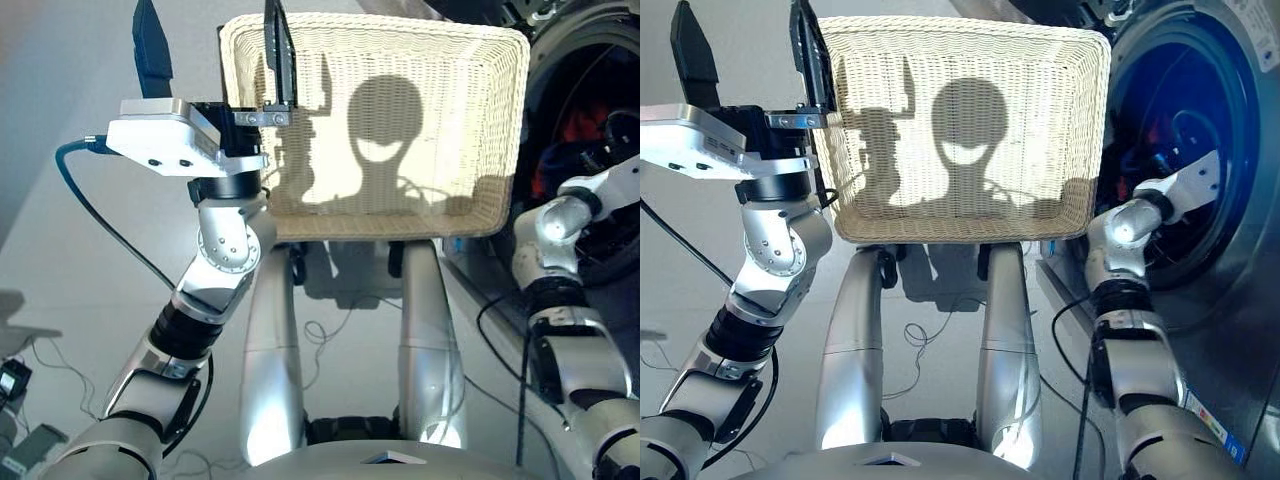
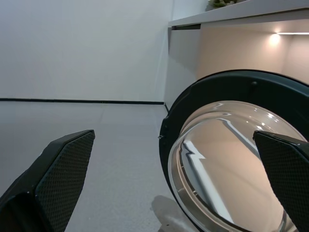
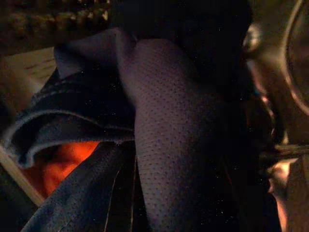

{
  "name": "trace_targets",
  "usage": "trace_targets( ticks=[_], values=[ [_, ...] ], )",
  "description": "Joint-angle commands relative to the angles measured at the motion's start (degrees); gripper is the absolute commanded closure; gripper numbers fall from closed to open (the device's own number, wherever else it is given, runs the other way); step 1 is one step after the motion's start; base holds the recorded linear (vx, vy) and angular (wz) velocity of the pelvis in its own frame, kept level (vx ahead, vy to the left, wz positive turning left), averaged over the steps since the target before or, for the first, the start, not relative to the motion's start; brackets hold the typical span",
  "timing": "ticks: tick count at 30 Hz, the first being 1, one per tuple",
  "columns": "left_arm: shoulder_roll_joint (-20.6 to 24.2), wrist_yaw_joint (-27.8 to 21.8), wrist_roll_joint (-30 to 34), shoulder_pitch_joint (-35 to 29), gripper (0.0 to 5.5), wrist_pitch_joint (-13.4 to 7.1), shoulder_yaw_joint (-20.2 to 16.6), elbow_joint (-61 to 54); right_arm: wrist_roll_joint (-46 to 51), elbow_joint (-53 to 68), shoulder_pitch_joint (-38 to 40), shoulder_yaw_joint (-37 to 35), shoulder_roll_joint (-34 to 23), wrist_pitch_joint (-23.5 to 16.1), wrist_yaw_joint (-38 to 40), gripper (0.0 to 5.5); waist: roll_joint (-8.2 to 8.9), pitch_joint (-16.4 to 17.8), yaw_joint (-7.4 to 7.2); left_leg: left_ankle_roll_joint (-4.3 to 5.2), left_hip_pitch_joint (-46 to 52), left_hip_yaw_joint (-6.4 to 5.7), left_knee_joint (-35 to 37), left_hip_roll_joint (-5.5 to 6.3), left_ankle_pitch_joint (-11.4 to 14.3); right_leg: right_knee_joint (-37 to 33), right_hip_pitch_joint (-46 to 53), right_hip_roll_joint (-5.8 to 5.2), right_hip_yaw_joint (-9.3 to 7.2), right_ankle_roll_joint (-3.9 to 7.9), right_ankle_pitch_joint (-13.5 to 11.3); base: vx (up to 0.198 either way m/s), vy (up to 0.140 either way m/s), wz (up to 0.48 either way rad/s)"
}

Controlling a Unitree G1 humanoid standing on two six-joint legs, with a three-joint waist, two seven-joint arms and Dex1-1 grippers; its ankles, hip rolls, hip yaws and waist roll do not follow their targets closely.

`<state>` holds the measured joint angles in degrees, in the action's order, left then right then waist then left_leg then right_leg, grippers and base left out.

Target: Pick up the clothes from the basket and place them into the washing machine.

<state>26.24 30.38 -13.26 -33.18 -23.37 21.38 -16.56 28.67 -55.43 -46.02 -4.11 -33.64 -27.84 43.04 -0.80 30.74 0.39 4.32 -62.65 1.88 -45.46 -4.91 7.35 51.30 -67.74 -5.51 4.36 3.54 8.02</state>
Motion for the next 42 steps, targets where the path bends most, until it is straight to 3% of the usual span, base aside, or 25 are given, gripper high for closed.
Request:
trace_targets(
  ticks=[1, 5, 13, 14, 15, 21, 26, 32, 35, 42],
  values=[
    [1.6, -1.2, -1.0, -1.8, 0.0, -4.0, 0.7, -7.1, 6.3, -5.2, -4.8, 1.4, -9.0, -0.7, -2.1, 5.5, -1.51, -0.9, 0.14, -1.83, 1.2, 1.91, -3.5, 0.6, 4.8, -1.8, 3.4, -0.26, -1.58, 1.48, 0.8, 0.0, 0.0, 0.0],
    [2.3, -1.6, -1.7, -1.9, 0.0, -3.5, 1.1, -7.8, 13.0, -10.7, -8.7, 1.5, -13.0, -0.7, -4.6, 5.5, -1.69, -0.9, 0.43, -1.66, 1.3, 2.01, -3.6, 0.53, 4.8, -1.8, 3.7, -0.39, -1.55, 1.46, 0.8, 0.0, 0.0, 0.0],
    [3.1, -1.7, -1.2, -2.3, 0.0, -3.5, 0.6, -7.7, 14.0, -11.6, -10.1, 3.1, -16.3, -0.6, -6.1, 5.5, -1.58, -0.9, 0.29, -1.64, 1.3, 1.91, -3.3, 0.61, 4.2, -2.1, 3.6, -0.41, -1.46, 1.46, 0.2, 0.0, 0.0, 0.0],
    [3.1, -1.7, -1.2, -2.2, 0.0, -3.5, 0.5, -7.9, 13.6, -11.7, -10.1, 3.2, -16.5, -0.6, -5.8, 3.69, -1.63, -0.9, 0.33, -1.58, 1.7, 1.88, -3.5, 0.58, 4.8, -1.7, 3.9, -0.43, -1.45, 1.48, 0.8, 0.0, 0.0, 0.0],
    [3.2, -1.7, -1.2, -2.2, 0.0, -3.5, 0.5, -7.9, 13.6, -11.7, -10.1, 3.2, -16.5, -0.6, -5.8, 0.0, -1.63, -0.9, 0.31, -1.59, 1.6, 1.88, -3.4, 0.59, 4.7, -1.8, 3.9, -0.44, -1.44, 1.48, 0.7, 0.0, 0.0, 0.0],
    [3.1, -1.9, -1.4, -2.2, 0.0, -3.6, 0.5, -7.9, 12.8, -11.1, -9.2, 2.7, -15.1, -0.6, -5.3, 0.0, -1.72, -0.9, 0.26, -1.81, 1.5, 1.95, -3.2, 0.63, 4.1, -2.1, 3.8, -0.42, -1.48, 1.37, 0.1, 0.0, 0.0, 0.0],
    [2.1, -1.9, -1.7, -2.2, 0.0, -3.6, 0.2, -7.5, 10.8, -6.7, -5.6, 4.0, -9.7, -0.7, -6.9, 0.0, -1.6, -0.9, 0.04, -1.97, 2.2, 2.23, -2.6, 0.58, 4.4, -2.3, 4.2, -0.2, -1.34, 1.38, 0.4, 0.0, 0.0, 0.0],
    [-0.1, -1.8, -1.1, -1.9, 0.0, -2.6, -0.5, -6.6, 2.5, 15.0, 6.4, 8.1, 3.9, -1.9, -8.6, 0.0, -0.3, -0.9, -1.22, -2.21, 2.4, 2.31, -2.4, 0.36, 4.0, -2.9, 4.8, 0.28, -1.35, 1.0, 0.4, 0.0, 0.0, 0.0],
    [-0.7, -2.0, -1.1, -1.7, 0.0, -2.4, -0.6, -6.0, -2.8, 23.5, 12.2, 13.0, 8.8, -0.5, -11.6, 0.0, 0.12, -0.9, -1.52, -2.34, 2.6, 2.31, -2.2, 0.39, 3.8, -3.2, 5.0, 0.28, -1.26, 0.97, 0.2, 0.0, 0.0, 0.0],
    [-0.2, -3.6, -1.1, 0.1, 0.0, -2.4, -0.6, -4.3, -7.4, 37.3, 18.6, 24.6, 10.0, -0.3, -22.6, 0.0, 0.69, -0.9, -1.84, -2.22, 5.1, 1.98, -0.9, 0.44, 2.9, -3.8, 7.3, 0.38, -1.44, 0.9, -0.1, 0.0, 0.0, 0.0]
  ],
)
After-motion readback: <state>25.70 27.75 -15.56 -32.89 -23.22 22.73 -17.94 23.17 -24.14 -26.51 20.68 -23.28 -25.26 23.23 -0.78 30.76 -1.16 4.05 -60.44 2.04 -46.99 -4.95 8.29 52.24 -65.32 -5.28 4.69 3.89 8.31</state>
